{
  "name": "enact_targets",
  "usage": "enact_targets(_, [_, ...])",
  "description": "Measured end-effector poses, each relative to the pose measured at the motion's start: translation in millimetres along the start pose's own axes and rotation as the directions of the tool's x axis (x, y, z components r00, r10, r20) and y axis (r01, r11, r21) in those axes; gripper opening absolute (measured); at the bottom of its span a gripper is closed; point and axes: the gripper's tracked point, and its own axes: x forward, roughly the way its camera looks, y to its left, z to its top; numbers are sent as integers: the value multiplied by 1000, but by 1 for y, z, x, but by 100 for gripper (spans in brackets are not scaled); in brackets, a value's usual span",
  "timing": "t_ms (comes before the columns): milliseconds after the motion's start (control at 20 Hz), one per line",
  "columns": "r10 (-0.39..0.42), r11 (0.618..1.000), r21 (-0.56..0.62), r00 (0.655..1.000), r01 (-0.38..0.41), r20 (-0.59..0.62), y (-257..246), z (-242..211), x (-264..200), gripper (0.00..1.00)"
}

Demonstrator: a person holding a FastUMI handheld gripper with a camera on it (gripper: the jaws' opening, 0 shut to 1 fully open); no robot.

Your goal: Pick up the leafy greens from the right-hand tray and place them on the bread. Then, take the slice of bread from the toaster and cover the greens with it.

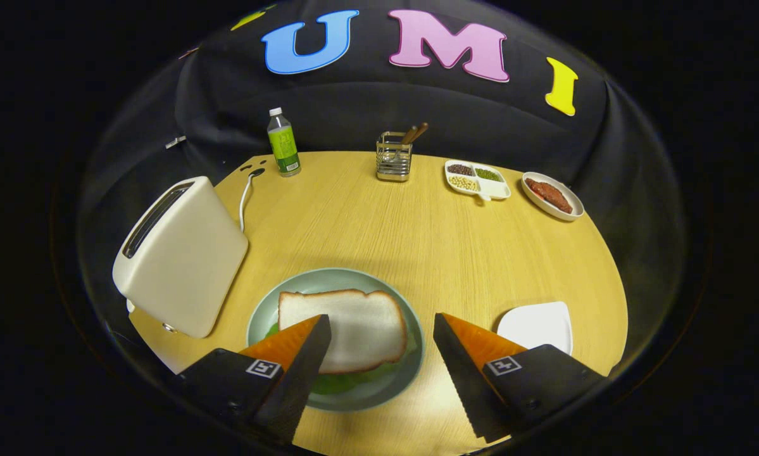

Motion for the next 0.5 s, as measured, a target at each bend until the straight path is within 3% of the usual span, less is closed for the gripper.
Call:
enact_targets(250, [-3, 998, -57, 988, 12, 152, -8, 50, -35, 100])
enact_targets(500, [-28, 999, -28, 944, 39, 328, -36, 106, -82, 98])
